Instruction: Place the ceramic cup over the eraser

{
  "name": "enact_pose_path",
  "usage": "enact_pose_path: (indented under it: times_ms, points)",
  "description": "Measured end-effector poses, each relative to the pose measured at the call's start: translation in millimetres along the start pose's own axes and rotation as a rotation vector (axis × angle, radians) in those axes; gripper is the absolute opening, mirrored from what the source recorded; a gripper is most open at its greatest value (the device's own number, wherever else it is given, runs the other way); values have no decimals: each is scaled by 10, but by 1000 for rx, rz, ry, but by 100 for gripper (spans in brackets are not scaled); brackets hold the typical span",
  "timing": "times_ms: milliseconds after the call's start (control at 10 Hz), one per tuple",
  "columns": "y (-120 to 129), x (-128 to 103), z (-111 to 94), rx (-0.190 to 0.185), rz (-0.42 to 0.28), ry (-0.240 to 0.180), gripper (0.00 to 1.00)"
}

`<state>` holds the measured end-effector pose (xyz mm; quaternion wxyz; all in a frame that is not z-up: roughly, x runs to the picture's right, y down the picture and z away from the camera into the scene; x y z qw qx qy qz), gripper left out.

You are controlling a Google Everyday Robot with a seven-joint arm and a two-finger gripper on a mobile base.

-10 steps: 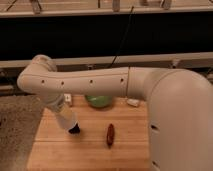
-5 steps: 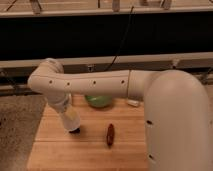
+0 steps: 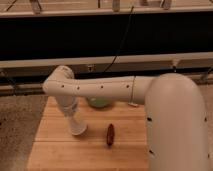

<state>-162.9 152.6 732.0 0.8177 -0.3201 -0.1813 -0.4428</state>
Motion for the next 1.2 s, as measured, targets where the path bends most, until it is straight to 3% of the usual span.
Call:
enact_pose_path:
  times_ms: [500, 800, 1200]
  points:
    - [119, -8, 274, -6, -5, -88, 77]
    - [184, 0, 274, 1, -4, -100, 80]
    - [414, 274, 149, 14, 18, -91, 80]
